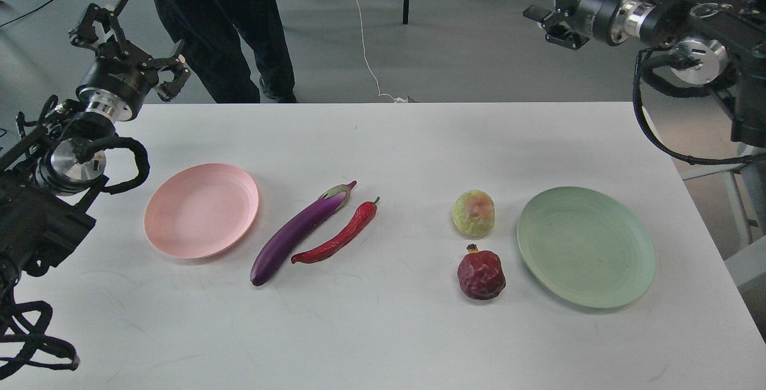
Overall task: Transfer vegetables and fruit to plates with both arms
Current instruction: 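Move the right gripper toward the pale green fruit, then grasp the pale green fruit with the right gripper and lift it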
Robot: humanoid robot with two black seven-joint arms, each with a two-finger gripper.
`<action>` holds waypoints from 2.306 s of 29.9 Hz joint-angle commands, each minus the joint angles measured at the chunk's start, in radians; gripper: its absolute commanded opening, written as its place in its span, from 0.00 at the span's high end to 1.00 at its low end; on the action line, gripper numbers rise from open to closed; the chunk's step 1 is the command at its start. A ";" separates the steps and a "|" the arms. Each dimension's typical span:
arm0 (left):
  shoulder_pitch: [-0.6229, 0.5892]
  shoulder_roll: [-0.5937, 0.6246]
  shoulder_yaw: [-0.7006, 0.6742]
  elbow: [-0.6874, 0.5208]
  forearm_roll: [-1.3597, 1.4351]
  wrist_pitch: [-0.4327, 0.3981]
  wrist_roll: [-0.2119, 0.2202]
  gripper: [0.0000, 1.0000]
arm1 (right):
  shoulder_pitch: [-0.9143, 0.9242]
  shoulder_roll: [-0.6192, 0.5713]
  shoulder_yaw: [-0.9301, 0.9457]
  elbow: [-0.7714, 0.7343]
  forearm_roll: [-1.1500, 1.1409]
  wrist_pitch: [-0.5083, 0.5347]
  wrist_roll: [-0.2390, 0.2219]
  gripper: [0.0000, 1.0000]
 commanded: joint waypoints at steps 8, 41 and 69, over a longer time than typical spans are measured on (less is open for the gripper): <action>0.001 0.016 -0.004 0.000 0.000 -0.036 -0.002 0.02 | 0.194 0.198 -0.538 0.116 -0.240 0.000 0.004 0.02; 0.011 0.029 0.001 0.003 0.001 -0.058 -0.002 0.02 | 0.105 0.241 -0.709 0.289 -0.516 0.000 0.030 0.51; 0.009 0.028 0.018 0.002 0.006 -0.062 -0.002 0.02 | 0.096 -0.231 -0.676 0.501 -0.760 -0.098 0.030 0.22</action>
